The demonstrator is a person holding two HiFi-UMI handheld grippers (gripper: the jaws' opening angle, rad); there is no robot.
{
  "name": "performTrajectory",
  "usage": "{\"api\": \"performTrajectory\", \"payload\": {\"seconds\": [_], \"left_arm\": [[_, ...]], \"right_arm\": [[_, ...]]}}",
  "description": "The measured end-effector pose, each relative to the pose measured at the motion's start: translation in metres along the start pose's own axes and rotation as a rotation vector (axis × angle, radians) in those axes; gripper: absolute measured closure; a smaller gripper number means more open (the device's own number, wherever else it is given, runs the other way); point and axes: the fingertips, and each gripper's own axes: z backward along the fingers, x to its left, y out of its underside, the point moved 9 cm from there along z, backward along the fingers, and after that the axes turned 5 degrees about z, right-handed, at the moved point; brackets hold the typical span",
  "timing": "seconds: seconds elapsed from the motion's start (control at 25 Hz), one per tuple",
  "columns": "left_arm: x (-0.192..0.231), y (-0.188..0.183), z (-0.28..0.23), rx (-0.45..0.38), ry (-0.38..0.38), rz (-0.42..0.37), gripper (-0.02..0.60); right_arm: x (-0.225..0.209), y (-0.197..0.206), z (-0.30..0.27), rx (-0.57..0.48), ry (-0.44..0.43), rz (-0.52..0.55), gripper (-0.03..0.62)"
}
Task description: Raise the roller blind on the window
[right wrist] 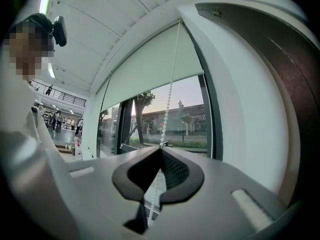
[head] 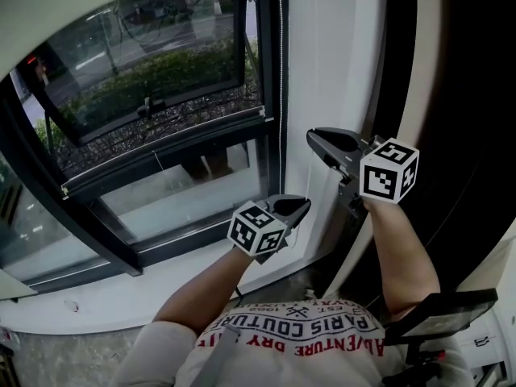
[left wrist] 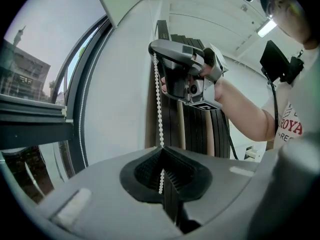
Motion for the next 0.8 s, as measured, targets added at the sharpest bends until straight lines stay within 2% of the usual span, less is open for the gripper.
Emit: {"api": "performTrajectory", "payload": {"seconds": [0.16, 0.44, 0.6, 0.8], "left_arm": [[0.010, 0.029, -0.008, 0.072, 0.004, 0.056, 0.578], [0.035, 0.115, -0.028, 0.226, -0.033, 0.171, 0.577], [0.037, 0.162, -0.031, 0.346, -0.049, 0.169, 0.577], [0.040, 0.187, -0.031, 0.384, -0.045, 0.186, 0.575]], "right_arm": [[0.003, 0.032, -0.003, 0.072, 0.039, 0.016, 0.588], [0.012, 0.127, -0.010, 0.189, 0.079, -0.033, 0.588], [0.022, 0.177, -0.012, 0.281, 0.068, -0.075, 0.588], [0.024, 0.204, -0.013, 0.303, 0.059, -0.116, 0.588]]}}
